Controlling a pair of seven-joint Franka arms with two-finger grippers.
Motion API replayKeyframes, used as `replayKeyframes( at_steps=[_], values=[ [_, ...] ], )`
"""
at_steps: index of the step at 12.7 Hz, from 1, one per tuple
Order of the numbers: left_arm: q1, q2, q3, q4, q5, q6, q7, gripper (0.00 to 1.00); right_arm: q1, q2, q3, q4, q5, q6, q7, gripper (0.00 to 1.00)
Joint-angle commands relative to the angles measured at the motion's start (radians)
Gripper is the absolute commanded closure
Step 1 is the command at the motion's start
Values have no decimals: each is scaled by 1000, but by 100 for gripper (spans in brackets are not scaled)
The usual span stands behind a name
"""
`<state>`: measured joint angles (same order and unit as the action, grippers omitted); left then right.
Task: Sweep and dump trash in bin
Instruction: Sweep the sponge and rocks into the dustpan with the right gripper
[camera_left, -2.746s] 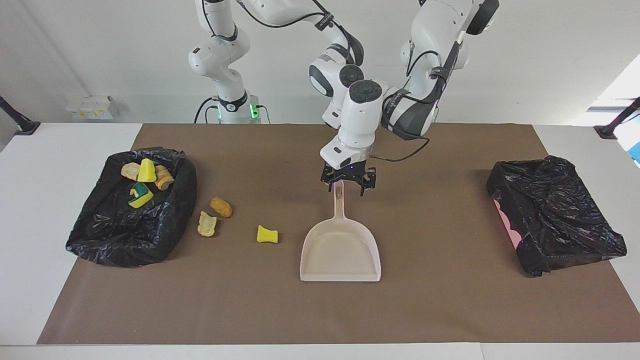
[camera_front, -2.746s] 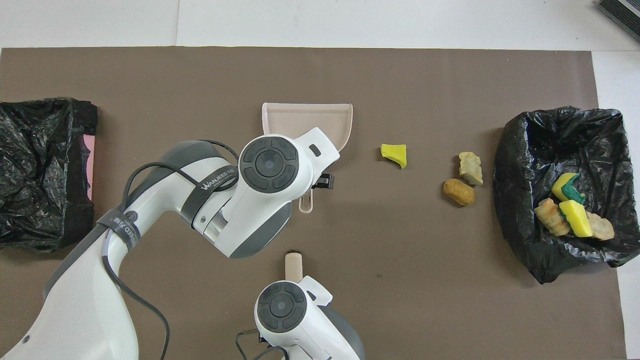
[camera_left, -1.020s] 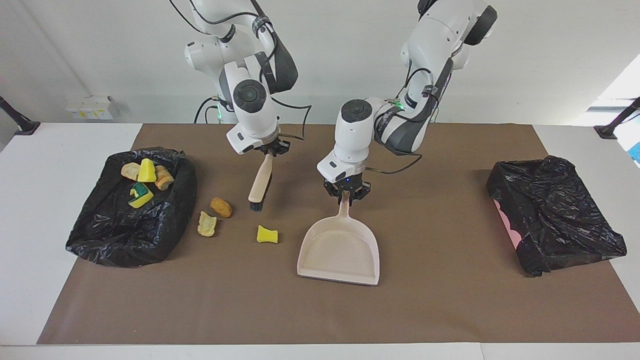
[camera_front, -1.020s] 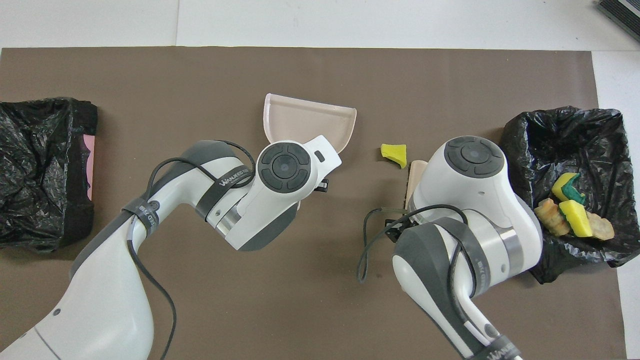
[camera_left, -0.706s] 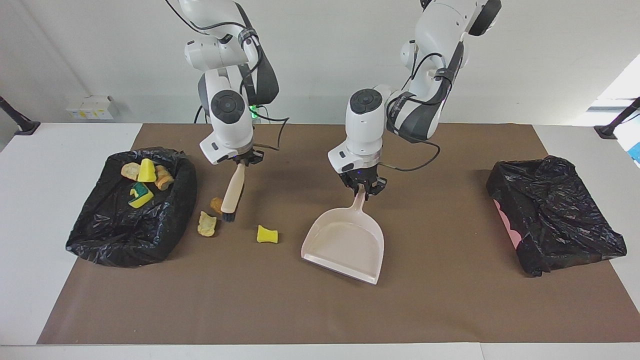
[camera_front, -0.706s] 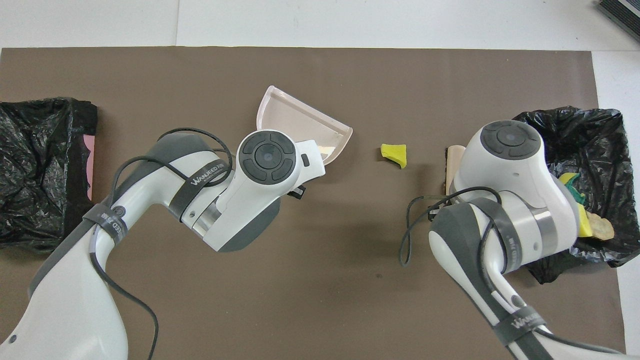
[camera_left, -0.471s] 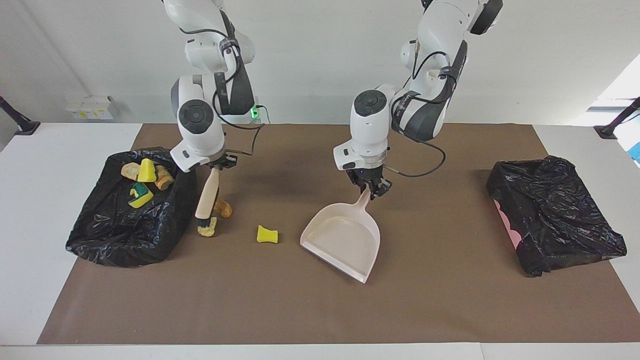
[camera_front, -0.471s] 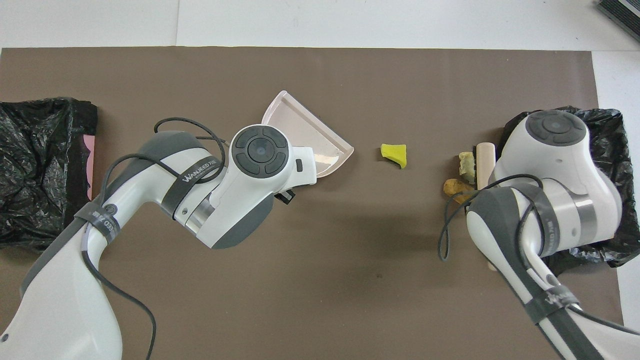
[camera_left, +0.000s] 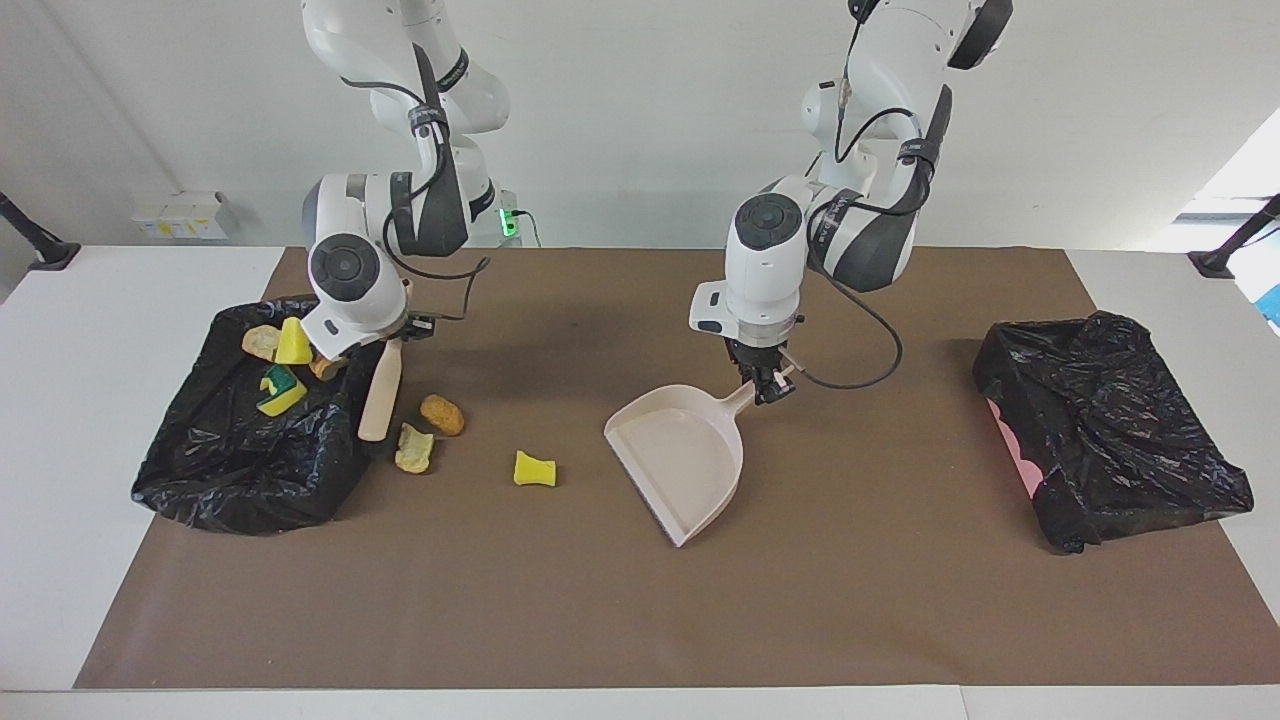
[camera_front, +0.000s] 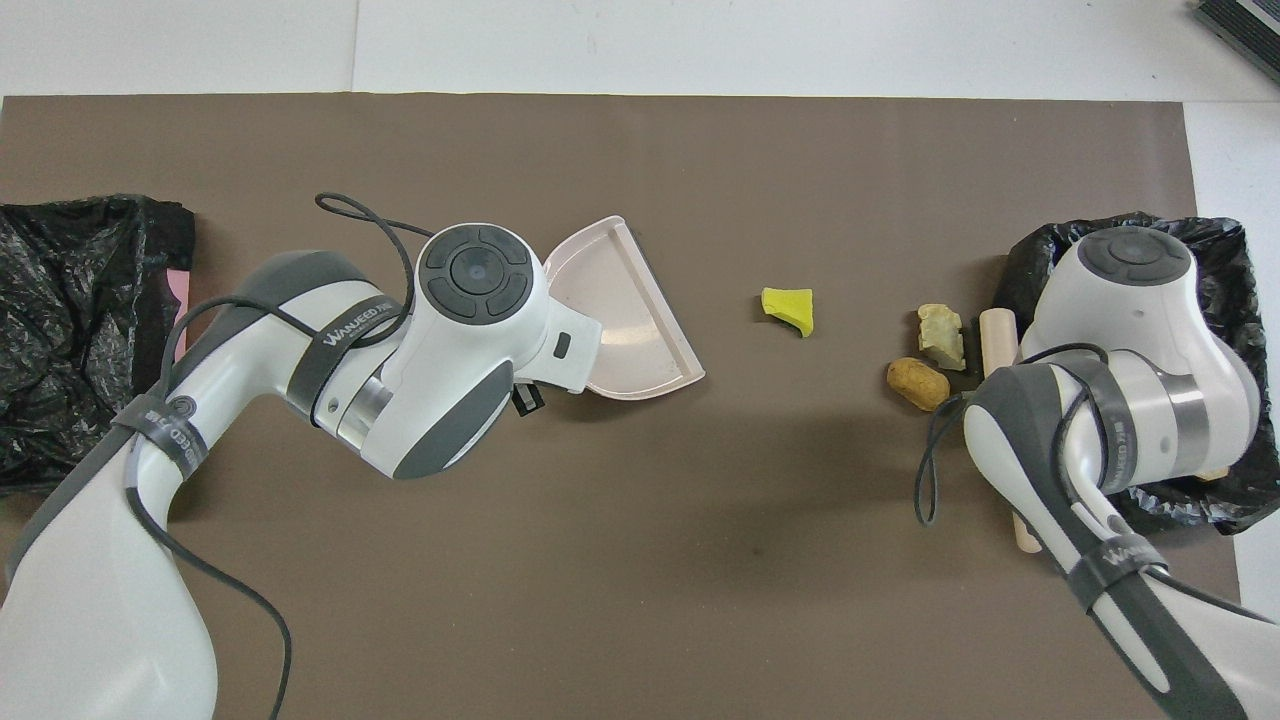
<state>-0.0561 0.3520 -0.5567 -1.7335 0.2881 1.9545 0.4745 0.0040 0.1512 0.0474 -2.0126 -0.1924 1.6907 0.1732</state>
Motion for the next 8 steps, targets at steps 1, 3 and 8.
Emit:
replayKeyframes(
  at_steps=[1, 3, 8],
  values=[
    [13, -13, -5, -15, -24, -6, 90, 100, 5, 40, 17, 6, -9, 23, -14, 100],
    [13, -8, -5, -17, -23, 3, 91, 100, 31, 53, 23, 18, 20, 24, 17, 100],
    [9, -1, -5, -29, -23, 20, 125, 100, 172, 117, 23, 112, 171, 23, 179, 100]
  ],
)
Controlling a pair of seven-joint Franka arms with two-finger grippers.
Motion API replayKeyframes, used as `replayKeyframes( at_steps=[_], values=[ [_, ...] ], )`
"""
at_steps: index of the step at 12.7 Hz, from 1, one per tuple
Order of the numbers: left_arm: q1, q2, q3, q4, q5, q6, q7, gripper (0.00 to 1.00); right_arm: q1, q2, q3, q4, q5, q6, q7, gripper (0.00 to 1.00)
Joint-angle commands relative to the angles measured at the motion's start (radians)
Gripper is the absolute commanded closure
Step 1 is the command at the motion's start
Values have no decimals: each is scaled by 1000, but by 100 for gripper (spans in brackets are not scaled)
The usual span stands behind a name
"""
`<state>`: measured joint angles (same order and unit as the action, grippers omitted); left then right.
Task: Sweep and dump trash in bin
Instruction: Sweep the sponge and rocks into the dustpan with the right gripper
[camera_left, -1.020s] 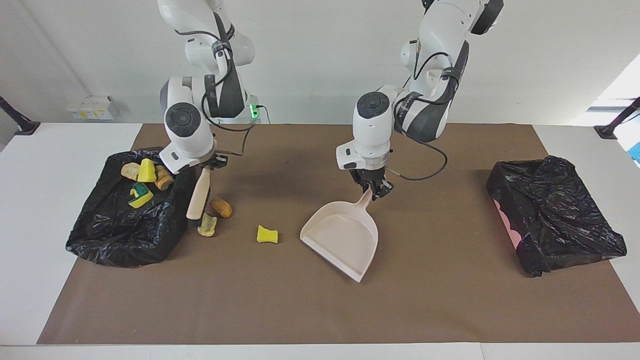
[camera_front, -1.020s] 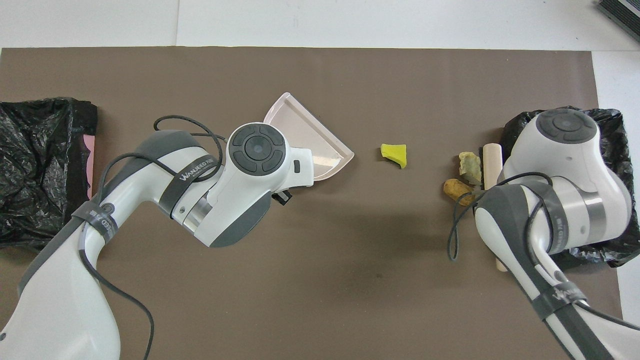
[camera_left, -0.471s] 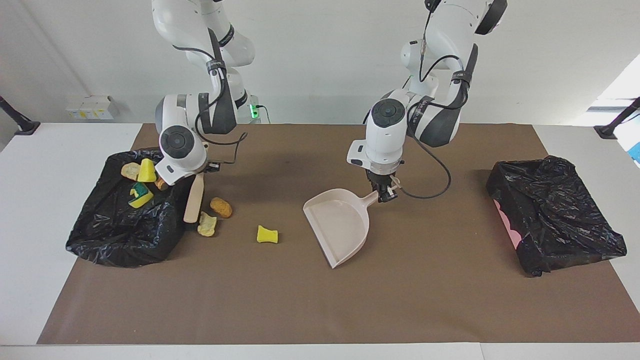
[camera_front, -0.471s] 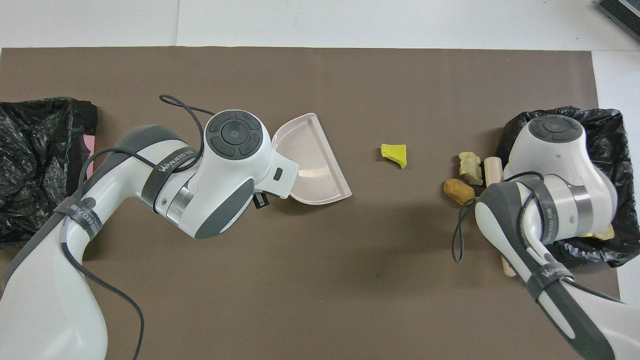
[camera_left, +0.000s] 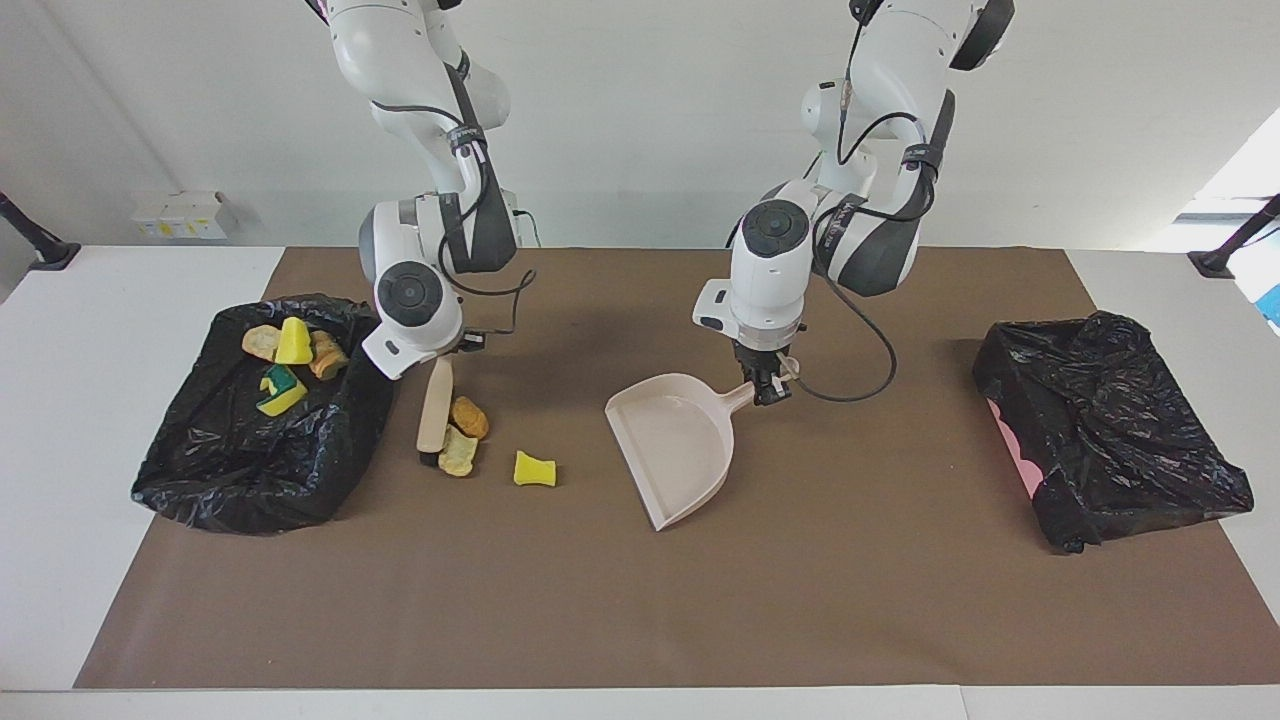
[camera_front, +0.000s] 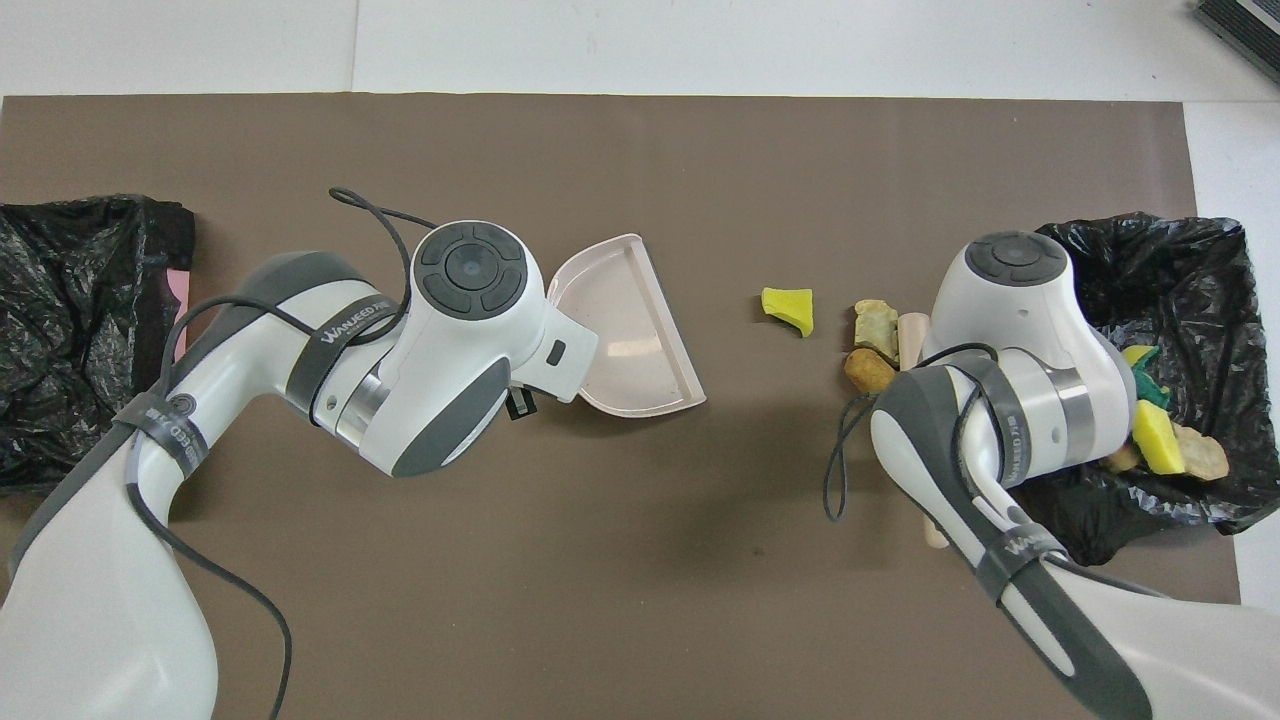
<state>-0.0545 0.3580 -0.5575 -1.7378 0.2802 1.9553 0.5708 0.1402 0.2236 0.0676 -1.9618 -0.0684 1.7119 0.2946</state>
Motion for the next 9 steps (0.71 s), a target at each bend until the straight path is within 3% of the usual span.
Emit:
replayKeyframes(
  at_steps=[1, 5, 9],
  values=[
    [8, -14, -4, -46, -15, 20, 30, 100, 65, 71, 3, 93, 67, 2, 81, 100],
    [2, -66, -5, -161, -15, 166, 124, 100, 131, 152, 5, 181, 133, 6, 86, 100],
    [10, -79, -5, -186, -15, 174, 127, 100, 197, 183, 8, 242, 249, 28, 86, 100]
  ],
)
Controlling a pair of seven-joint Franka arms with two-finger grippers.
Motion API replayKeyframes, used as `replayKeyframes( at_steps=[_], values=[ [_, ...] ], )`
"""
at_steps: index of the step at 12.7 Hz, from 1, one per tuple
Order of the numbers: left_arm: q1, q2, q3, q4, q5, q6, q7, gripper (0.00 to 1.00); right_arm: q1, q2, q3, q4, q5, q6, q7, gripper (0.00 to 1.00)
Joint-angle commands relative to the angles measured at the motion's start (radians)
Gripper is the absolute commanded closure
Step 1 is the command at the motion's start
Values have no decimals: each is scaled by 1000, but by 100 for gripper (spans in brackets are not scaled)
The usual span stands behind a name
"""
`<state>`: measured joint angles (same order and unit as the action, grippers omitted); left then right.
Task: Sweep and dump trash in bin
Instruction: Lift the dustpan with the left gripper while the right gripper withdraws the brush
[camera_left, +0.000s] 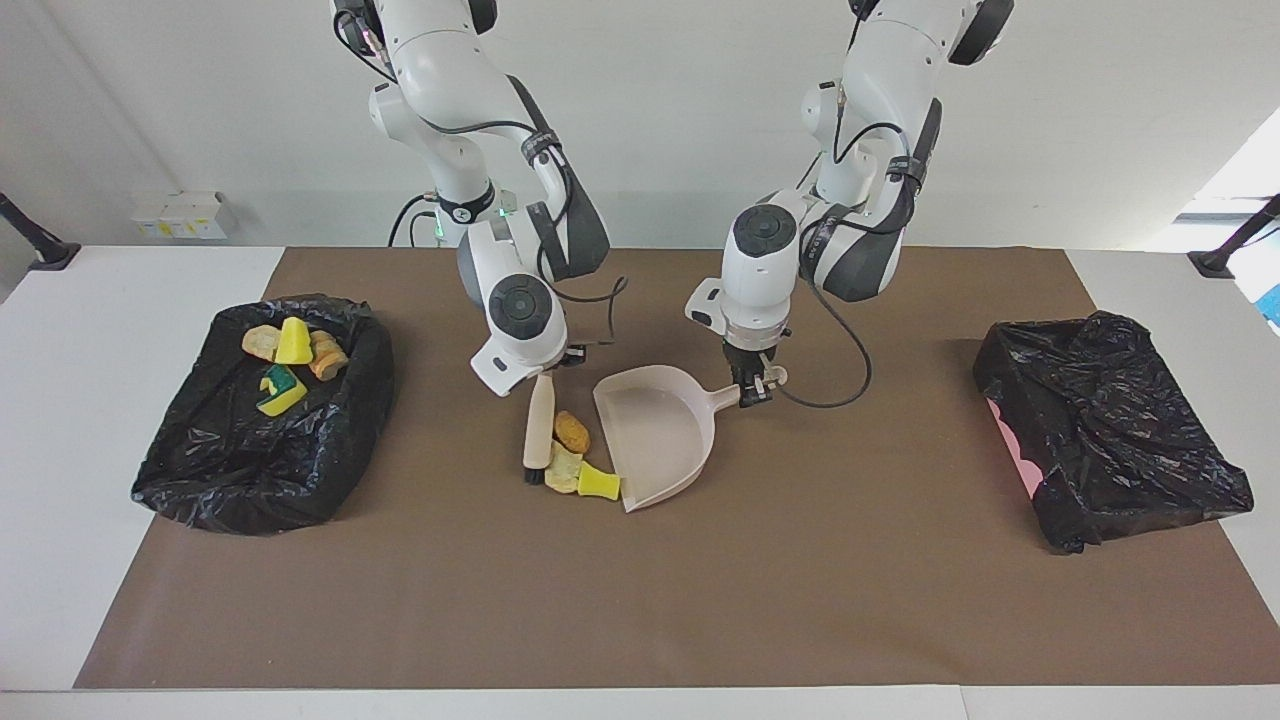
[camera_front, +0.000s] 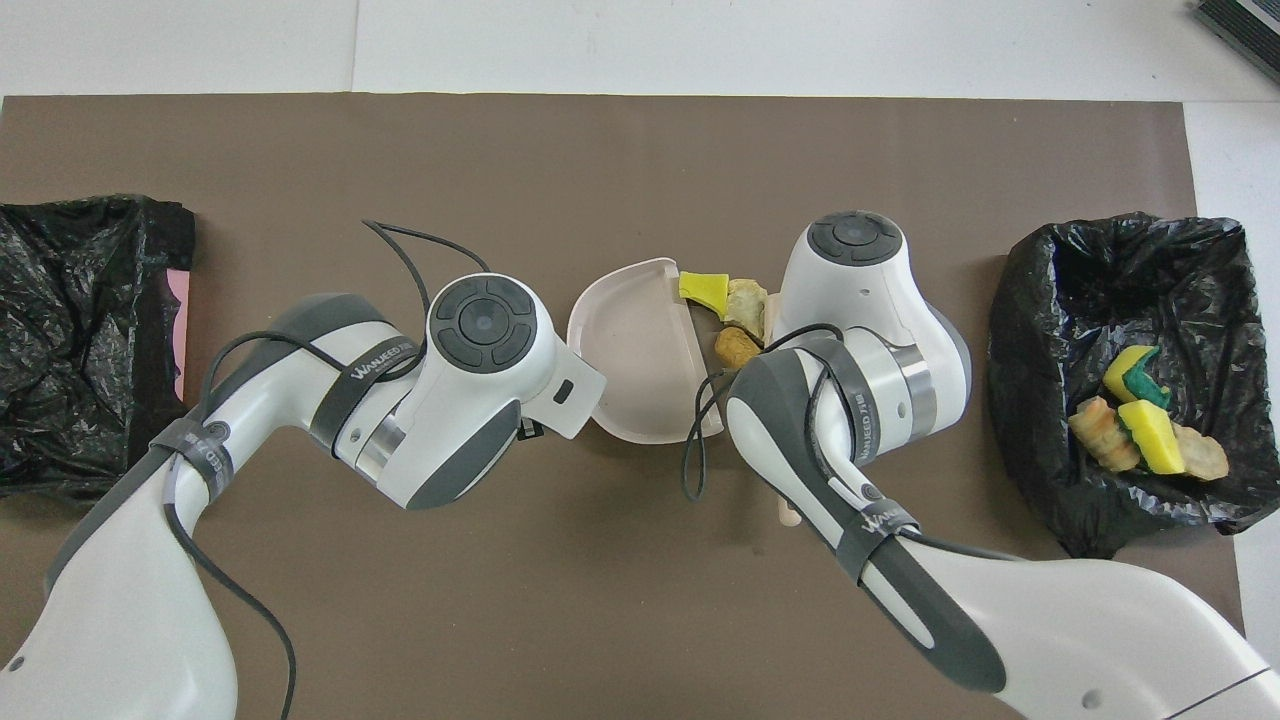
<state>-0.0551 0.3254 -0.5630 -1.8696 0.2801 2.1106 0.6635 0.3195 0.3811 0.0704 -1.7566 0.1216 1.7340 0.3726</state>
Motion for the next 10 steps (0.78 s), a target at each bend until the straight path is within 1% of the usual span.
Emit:
replayKeyframes(
  at_steps=[1, 3, 4, 6, 8, 10],
  values=[
    [12, -48, 0, -63, -15, 19, 33, 100, 41, 25, 5, 42, 70, 10, 3, 100],
    [12, -61, 0, -83, -15, 22, 33, 100, 61, 25, 31, 40, 84, 44, -47, 100],
    [12, -63, 0, -88, -15, 22, 34, 100, 61, 25, 37, 40, 111, 47, -108, 100],
    [20, -66, 2, -92, -15, 23, 39, 100, 58, 24, 37, 42, 139, 27, -194, 100],
    [23, -69, 2, -97, -15, 20, 44, 100, 43, 10, 37, 43, 145, 4, -219, 100],
    [24, -71, 9, -95, -15, 12, 59, 100, 4, -25, 29, 51, 142, -34, -225, 100]
  ],
)
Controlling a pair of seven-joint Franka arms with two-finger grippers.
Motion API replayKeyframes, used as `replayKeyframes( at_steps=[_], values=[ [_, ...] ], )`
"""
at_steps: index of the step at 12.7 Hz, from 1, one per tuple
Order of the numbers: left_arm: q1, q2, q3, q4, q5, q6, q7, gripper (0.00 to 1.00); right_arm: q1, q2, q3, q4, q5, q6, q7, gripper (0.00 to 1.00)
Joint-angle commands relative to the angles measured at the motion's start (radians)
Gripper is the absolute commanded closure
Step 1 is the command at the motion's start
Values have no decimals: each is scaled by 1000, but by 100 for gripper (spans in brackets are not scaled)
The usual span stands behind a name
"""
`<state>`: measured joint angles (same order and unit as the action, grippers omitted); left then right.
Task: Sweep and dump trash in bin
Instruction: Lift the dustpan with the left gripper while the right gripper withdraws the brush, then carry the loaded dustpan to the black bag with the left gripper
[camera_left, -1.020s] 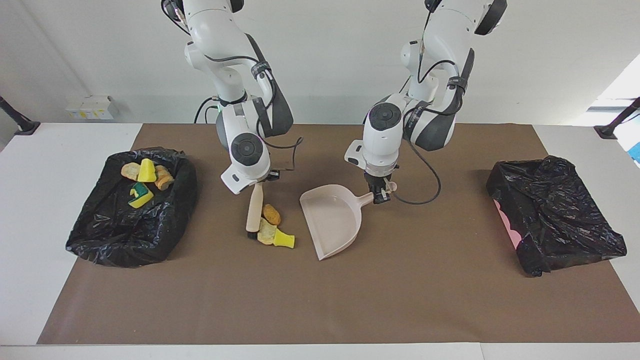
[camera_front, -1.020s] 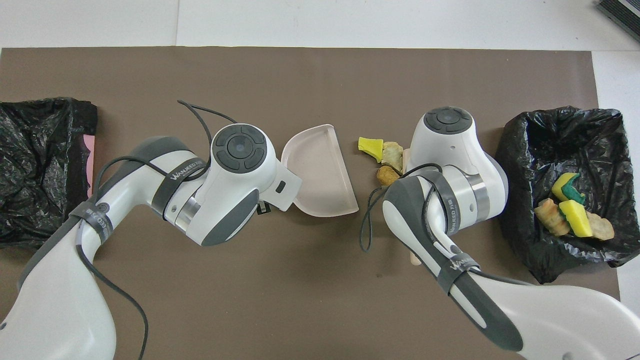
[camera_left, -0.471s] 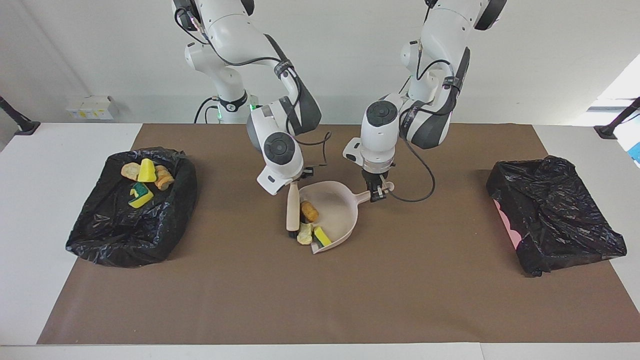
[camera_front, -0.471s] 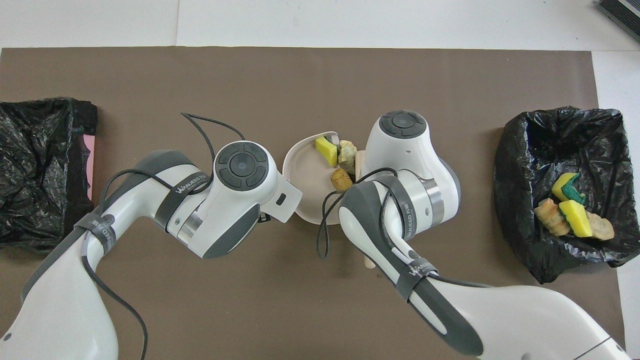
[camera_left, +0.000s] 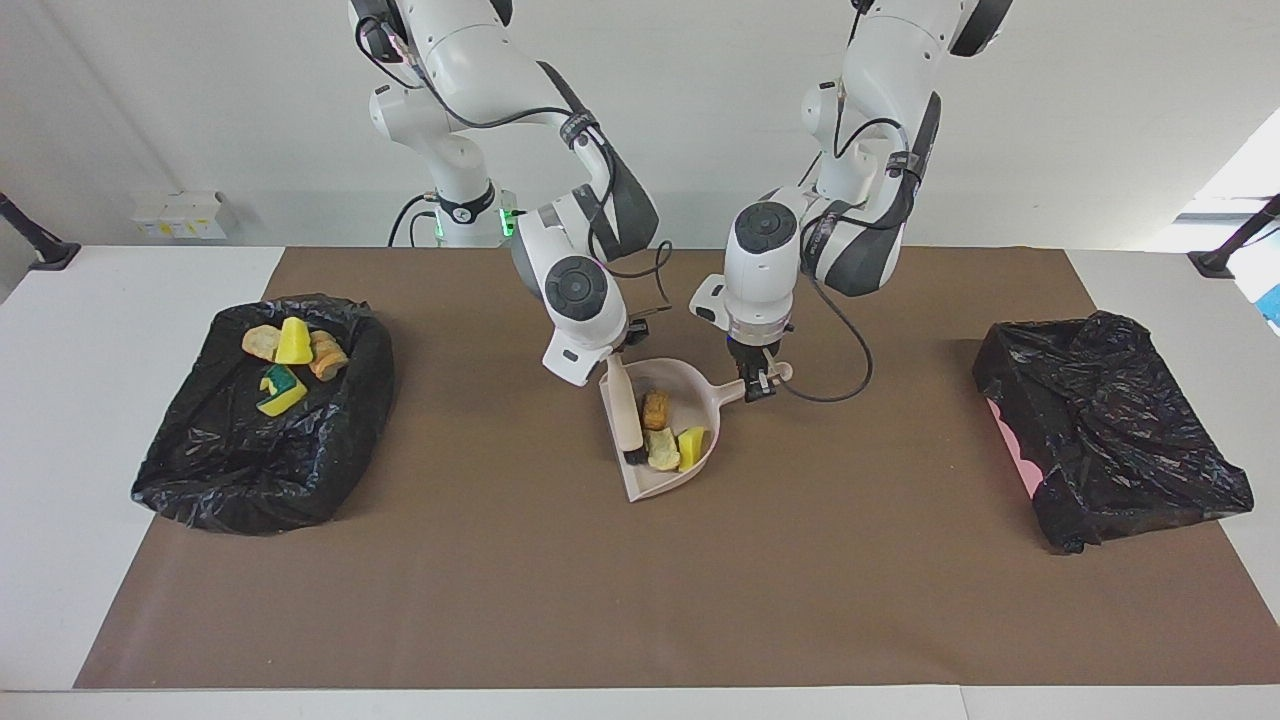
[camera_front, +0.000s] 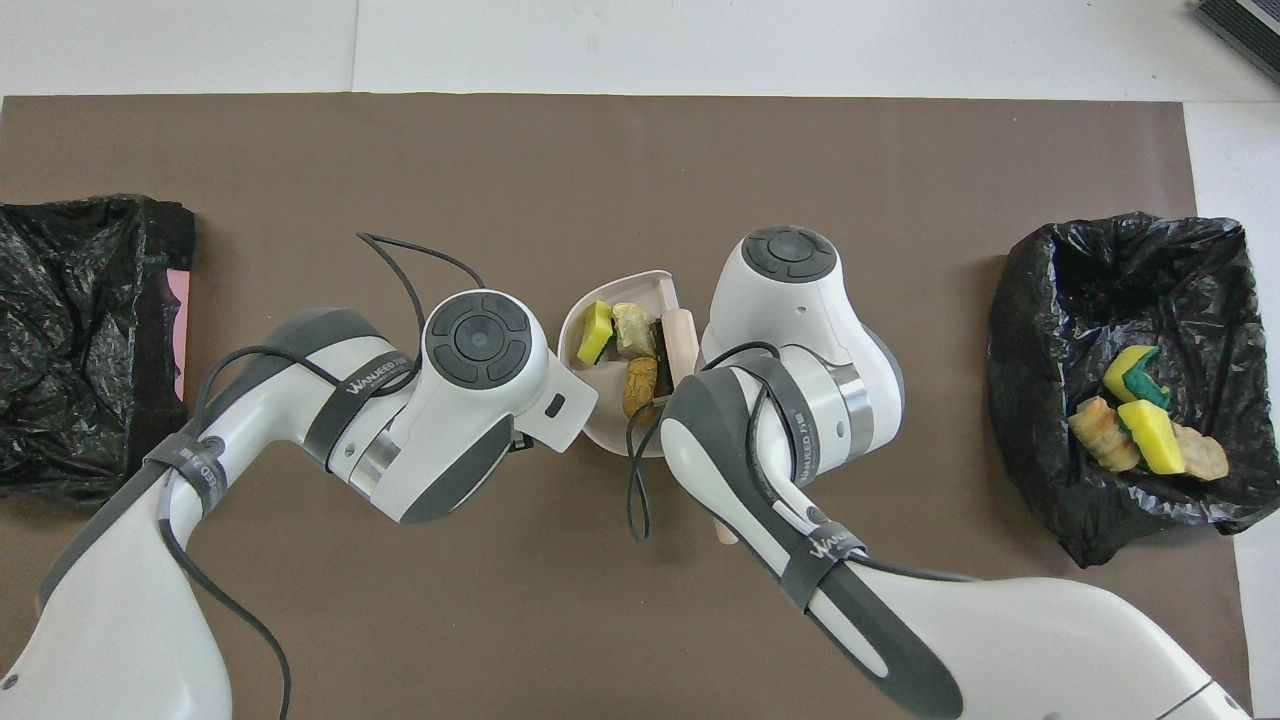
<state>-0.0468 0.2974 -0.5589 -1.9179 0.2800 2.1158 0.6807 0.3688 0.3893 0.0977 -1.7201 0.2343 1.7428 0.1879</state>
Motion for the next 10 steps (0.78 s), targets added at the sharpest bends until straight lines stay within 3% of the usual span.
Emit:
replayKeyframes(
  at_steps=[1, 4, 6, 10],
  values=[
    [24, -43, 7, -47, -15, 7, 80, 100, -63, -58, 1, 14, 17, -64, -39, 100],
    [35, -47, 19, -43, -16, 3, 144, 100, -111, -125, -1, 11, 4, -139, -22, 100],
    [45, -89, 54, -43, -50, -14, 247, 100, -103, -162, -1, 7, -36, -198, 25, 100],
    [39, -181, 210, -46, -183, -86, 517, 100, 7, -191, 8, 2, -43, -239, 152, 100]
  ],
)
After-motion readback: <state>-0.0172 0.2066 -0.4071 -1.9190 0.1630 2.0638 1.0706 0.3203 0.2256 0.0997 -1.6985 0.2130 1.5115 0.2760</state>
